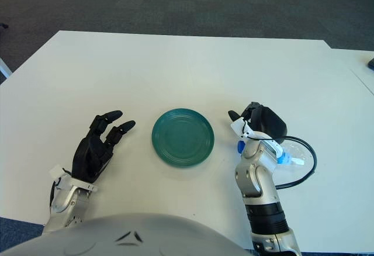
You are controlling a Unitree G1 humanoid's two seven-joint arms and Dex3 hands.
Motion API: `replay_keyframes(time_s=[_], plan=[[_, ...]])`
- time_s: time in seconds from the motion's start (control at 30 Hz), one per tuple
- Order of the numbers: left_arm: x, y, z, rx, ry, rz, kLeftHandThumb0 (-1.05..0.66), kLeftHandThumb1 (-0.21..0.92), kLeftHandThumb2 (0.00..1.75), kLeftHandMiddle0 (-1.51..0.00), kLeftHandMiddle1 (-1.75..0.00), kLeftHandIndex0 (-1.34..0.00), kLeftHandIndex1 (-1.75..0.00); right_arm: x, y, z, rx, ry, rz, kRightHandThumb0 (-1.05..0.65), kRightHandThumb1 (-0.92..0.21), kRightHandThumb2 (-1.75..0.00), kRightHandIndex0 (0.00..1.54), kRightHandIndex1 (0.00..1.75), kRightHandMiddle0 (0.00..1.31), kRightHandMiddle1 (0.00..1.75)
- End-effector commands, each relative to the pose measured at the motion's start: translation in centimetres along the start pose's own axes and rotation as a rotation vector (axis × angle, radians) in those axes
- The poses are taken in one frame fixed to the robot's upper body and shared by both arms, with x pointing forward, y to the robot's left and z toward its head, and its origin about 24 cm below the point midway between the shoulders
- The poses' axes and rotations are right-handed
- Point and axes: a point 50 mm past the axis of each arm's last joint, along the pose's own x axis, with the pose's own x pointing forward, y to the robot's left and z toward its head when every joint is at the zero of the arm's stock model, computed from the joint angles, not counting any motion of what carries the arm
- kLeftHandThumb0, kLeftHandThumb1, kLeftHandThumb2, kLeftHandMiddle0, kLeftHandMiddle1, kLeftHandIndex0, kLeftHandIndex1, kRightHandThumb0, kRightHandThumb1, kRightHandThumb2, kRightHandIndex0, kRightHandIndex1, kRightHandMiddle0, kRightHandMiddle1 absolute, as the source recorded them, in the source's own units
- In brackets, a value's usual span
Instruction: Put the bottle into the plate.
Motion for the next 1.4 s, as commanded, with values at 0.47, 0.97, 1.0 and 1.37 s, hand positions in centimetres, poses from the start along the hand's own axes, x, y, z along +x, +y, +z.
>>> replay_keyframes(time_s=[0.47,0.97,1.0,1.37], plan=[[0.6,-0.1,-0.6,0.0,0.079,0.105,-0.68,0.92,0.92,-0.35,-0.87,-0.03,-1.26,0.7,-0.7,0.3,-0.016,-0.051,-0.04,-0.75,-0.89,-0.5,1.09,1.73,1.09,1.75],[0.9,-0.3,-1.0,-0.047,0.08,0.048,-0.62,0.92,0.97,-0.37,-0.78,-0.05,-1.19,1.6,-1.3,-0.1,-0.005,-0.071,0.017,-0.46,-0.45,-1.18,1.31,1.75,1.18,1.75],[0.9,-0.3,-1.1,-0.051,0.07,0.049,-0.61,0.92,0.98,-0.37,-0.78,-0.06,-1.19,1.6,-1.3,-0.2,-0.004,-0.079,0.034,-0.46,-0.45,-1.18,1.3,1.75,1.17,1.75],[1.0,-0.2,-1.5,-0.061,0.022,0.047,-0.62,0.92,1.03,-0.37,-0.77,-0.1,-1.2,1.7,-1.2,-1.2,-0.082,-0.117,0.195,-0.42,-0.6,-0.96,0.76,1.75,0.44,1.75]])
